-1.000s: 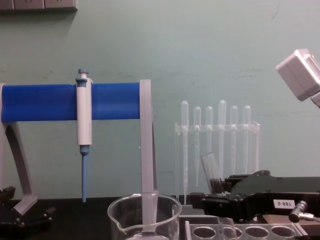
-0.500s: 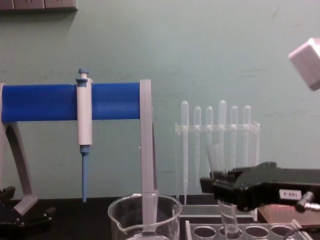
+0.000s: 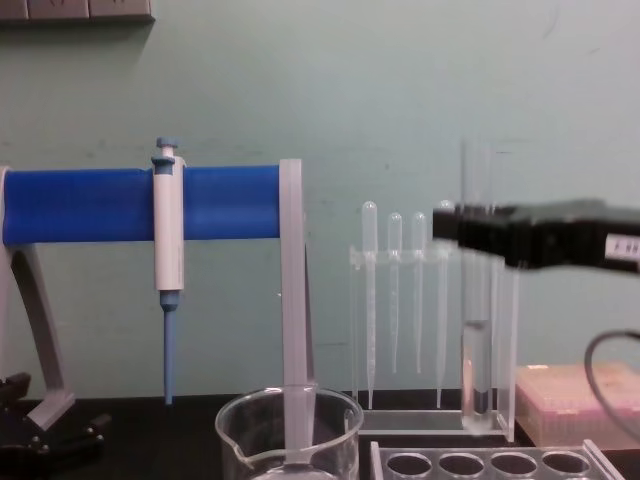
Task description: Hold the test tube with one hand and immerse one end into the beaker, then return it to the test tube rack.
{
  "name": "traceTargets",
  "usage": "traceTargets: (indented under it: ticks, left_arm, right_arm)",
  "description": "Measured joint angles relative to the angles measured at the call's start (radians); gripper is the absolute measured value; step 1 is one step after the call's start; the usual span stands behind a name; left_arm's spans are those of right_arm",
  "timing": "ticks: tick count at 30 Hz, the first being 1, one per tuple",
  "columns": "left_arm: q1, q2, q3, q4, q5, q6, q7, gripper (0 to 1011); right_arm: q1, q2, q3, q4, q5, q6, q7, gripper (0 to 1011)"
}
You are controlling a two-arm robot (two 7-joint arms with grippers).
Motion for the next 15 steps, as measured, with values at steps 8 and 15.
traceTargets:
  ticks: [8, 15]
  left_arm:
    - [0.0, 0.0, 0.0, 0.0, 0.0, 0.0, 0.0, 1000]
    - [0.0, 0.0, 0.0, 0.0, 0.0, 0.0, 0.0, 1000]
  right_arm:
    - [-0.003, 0.001, 0.008, -0.02, 0.014, 0.01, -0.016, 227]
    - [-0.002, 0.002, 0.007, -0.017, 0.012, 0.01, -0.015, 227]
